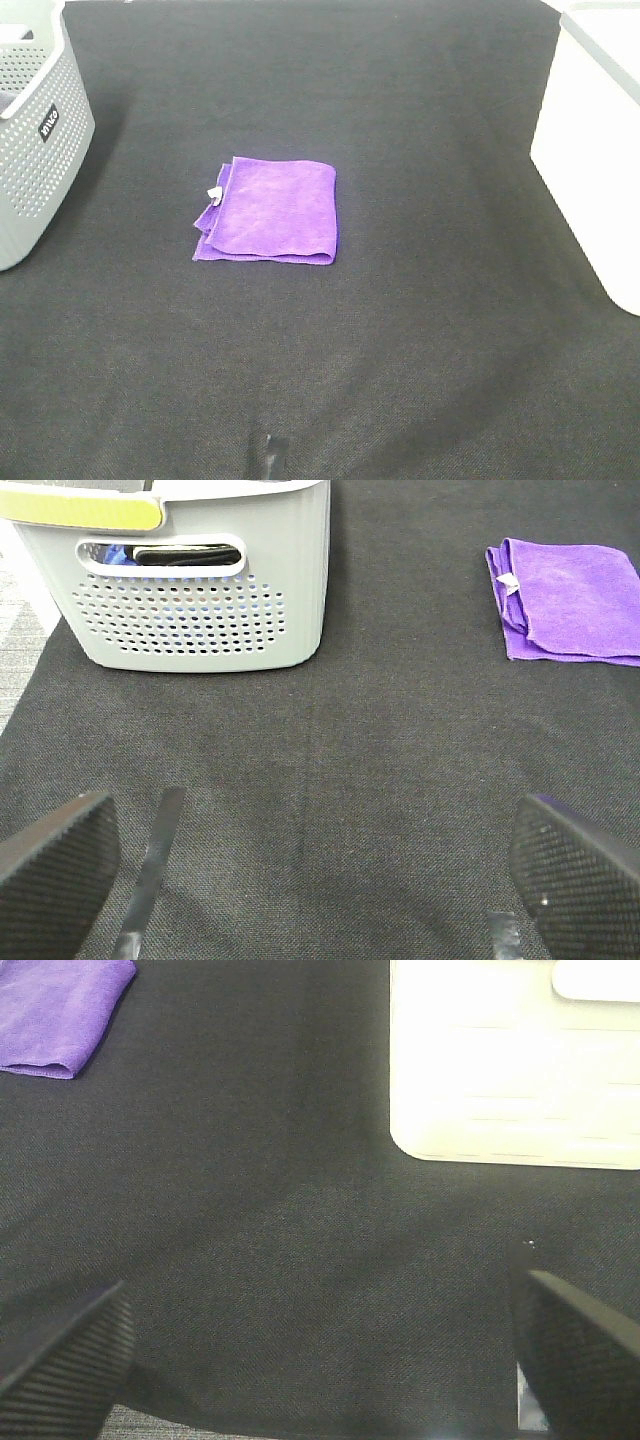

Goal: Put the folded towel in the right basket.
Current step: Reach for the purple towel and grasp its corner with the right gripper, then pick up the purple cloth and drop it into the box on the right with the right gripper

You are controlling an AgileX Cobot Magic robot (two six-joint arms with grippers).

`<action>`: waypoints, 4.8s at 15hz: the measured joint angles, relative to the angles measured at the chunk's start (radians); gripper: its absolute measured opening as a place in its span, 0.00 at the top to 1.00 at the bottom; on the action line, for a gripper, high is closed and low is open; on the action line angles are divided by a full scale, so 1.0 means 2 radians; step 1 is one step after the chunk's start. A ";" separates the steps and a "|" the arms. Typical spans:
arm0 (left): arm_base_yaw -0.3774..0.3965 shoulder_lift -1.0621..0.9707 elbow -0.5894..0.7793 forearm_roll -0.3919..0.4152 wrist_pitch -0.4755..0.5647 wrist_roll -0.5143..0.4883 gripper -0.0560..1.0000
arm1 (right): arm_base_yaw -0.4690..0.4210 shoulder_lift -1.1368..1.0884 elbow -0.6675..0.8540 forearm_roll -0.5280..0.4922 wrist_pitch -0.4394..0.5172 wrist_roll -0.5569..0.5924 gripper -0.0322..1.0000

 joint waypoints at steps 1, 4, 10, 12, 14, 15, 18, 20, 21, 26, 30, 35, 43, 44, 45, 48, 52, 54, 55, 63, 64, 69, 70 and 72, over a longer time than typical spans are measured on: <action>0.000 0.000 0.000 0.000 0.000 0.000 0.01 | 0.000 0.000 0.000 0.000 0.000 0.000 0.02; 0.000 0.000 0.000 0.000 0.000 0.000 0.01 | 0.000 0.000 0.000 0.000 0.000 0.000 0.02; 0.000 0.000 0.000 0.000 0.000 0.000 0.01 | 0.000 0.000 0.000 0.001 0.000 0.000 0.02; 0.000 0.000 0.000 0.000 0.000 0.000 0.01 | 0.000 0.003 -0.008 -0.008 -0.004 -0.005 0.02; 0.000 0.000 0.000 0.000 0.000 0.000 0.01 | 0.000 0.102 -0.075 -0.008 0.004 -0.005 0.02; 0.000 0.000 0.000 0.000 0.000 0.000 0.01 | 0.000 0.178 -0.138 0.003 0.024 -0.005 0.02; 0.000 0.000 0.000 0.000 0.000 0.000 0.01 | 0.000 0.439 -0.369 0.029 0.053 -0.013 0.02; 0.000 0.000 0.000 0.000 0.000 0.000 0.01 | 0.005 0.563 -0.473 0.093 0.052 -0.036 0.02; 0.000 0.000 0.000 0.000 0.000 0.000 0.01 | 0.021 0.626 -0.507 0.130 0.052 -0.038 0.02; 0.000 0.000 0.000 0.000 0.000 0.000 0.01 | 0.127 0.903 -0.621 0.204 0.029 -0.034 0.02; 0.000 0.000 0.000 0.000 0.000 0.000 0.01 | 0.134 1.042 -0.699 0.249 0.017 -0.034 0.02; 0.000 0.000 0.000 0.000 0.000 0.000 0.01 | 0.134 1.150 -0.729 0.309 -0.044 -0.034 0.02; 0.000 0.000 0.000 0.000 0.000 0.000 0.01 | 0.134 1.234 -0.731 0.306 -0.135 -0.034 0.04; 0.000 0.000 0.000 0.000 0.000 0.000 0.01 | 0.134 1.236 -0.732 0.308 -0.137 -0.033 0.04; 0.000 0.000 0.000 0.000 0.000 0.000 0.01 | 0.134 1.239 -0.734 0.311 -0.136 -0.033 0.04; 0.000 0.000 0.000 0.000 0.000 0.000 0.01 | 0.134 1.243 -0.736 0.321 -0.136 -0.033 0.05; 0.000 0.000 0.000 0.000 0.000 0.000 0.01 | 0.168 1.261 -0.745 0.345 -0.166 -0.033 0.07; 0.000 0.000 0.000 0.000 0.000 0.000 0.01 | 0.197 1.275 -0.753 0.363 -0.188 -0.034 0.09; 0.000 0.000 0.000 0.000 0.000 0.000 0.01 | 0.207 1.282 -0.759 0.367 -0.192 -0.034 0.11; 0.000 0.000 0.000 0.000 0.000 0.000 0.01 | 0.204 1.292 -0.788 0.311 -0.159 -0.034 0.90; 0.000 0.000 0.000 0.000 0.000 0.000 0.01 | 0.205 1.283 -0.803 0.272 -0.118 -0.034 0.90; 0.000 0.000 0.000 0.000 0.000 0.000 0.01 | 0.185 1.165 -0.893 0.139 0.044 -0.034 0.90; 0.000 0.000 0.000 0.000 0.000 0.000 0.01 | 0.174 1.130 -0.906 0.109 0.047 -0.037 0.90; 0.000 0.000 0.000 0.000 0.000 0.000 0.01 | 0.143 1.061 -0.909 0.035 0.050 -0.037 0.90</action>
